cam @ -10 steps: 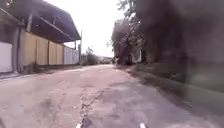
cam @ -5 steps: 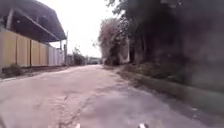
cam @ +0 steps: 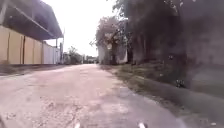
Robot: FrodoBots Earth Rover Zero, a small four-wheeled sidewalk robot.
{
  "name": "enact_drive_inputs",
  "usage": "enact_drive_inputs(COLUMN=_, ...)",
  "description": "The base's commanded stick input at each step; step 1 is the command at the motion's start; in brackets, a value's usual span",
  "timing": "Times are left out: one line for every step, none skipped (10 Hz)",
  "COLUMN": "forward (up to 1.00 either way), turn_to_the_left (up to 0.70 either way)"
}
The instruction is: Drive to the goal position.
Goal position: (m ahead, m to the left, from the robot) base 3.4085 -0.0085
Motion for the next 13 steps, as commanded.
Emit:
enact_drive_inputs(forward=0.85, turn_to_the_left=0.00)
enact_drive_inputs(forward=0.85, turn_to_the_left=0.00)
enact_drive_inputs(forward=0.85, turn_to_the_left=0.00)
enact_drive_inputs(forward=0.85, turn_to_the_left=0.00)
enact_drive_inputs(forward=0.85, turn_to_the_left=0.00)
enact_drive_inputs(forward=0.85, turn_to_the_left=0.00)
enact_drive_inputs(forward=0.85, turn_to_the_left=0.00)
enact_drive_inputs(forward=0.85, turn_to_the_left=0.00)
enact_drive_inputs(forward=0.85, turn_to_the_left=0.00)
enact_drive_inputs(forward=0.85, turn_to_the_left=0.00)
enact_drive_inputs(forward=0.85, turn_to_the_left=0.00)
enact_drive_inputs(forward=0.85, turn_to_the_left=0.00)
enact_drive_inputs(forward=0.85, turn_to_the_left=0.00)
